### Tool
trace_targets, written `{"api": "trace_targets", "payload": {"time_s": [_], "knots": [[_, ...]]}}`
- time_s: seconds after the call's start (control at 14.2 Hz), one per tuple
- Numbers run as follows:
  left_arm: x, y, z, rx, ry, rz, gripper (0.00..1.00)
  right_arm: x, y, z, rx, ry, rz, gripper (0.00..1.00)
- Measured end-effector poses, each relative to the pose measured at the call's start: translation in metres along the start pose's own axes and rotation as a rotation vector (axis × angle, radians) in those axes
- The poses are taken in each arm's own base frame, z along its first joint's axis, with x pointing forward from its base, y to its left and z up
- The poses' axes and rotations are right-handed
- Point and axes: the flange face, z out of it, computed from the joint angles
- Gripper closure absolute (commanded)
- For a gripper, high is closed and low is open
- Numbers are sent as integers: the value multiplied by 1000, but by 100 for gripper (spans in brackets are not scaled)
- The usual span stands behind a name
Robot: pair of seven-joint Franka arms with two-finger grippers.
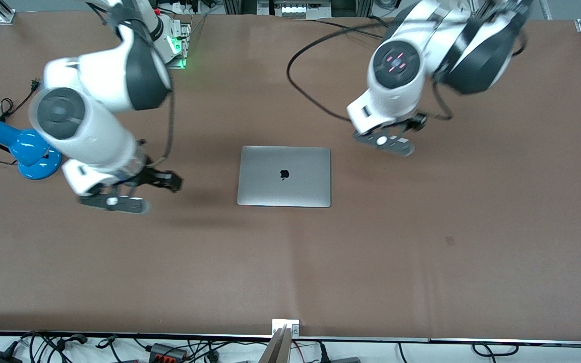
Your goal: Close laptop with both arms from behind
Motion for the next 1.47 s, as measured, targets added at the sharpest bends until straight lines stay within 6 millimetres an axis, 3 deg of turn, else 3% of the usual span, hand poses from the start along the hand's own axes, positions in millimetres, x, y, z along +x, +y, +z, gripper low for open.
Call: {"api": "trace_targets", "payload": {"time_s": [0.21, 0.42, 0.7, 0.84, 1.05, 1.26, 1.47], "knots": [[-16, -57, -29, -13, -7, -123, 0, 9, 41, -26, 5, 21, 61, 0], [-10, -145, -15, -171, -54, -259, 0, 20, 84, -47, 43, 36, 118, 0], [-10, -221, -1, -371, -52, -369, 0, 33, 160, -71, 97, 58, 148, 0], [-14, -242, -2, -370, 45, -371, 0, 39, 206, -79, 113, 71, 109, 0], [-42, -261, -17, -291, 195, -322, 0, 44, 266, -79, 107, 77, 19, 0], [-73, -275, -31, -242, 268, -316, 0, 37, 268, -82, 101, 49, -20, 0], [-81, -271, -35, -238, 277, -302, 0, 17, 263, -85, 65, 17, -44, 0]]}}
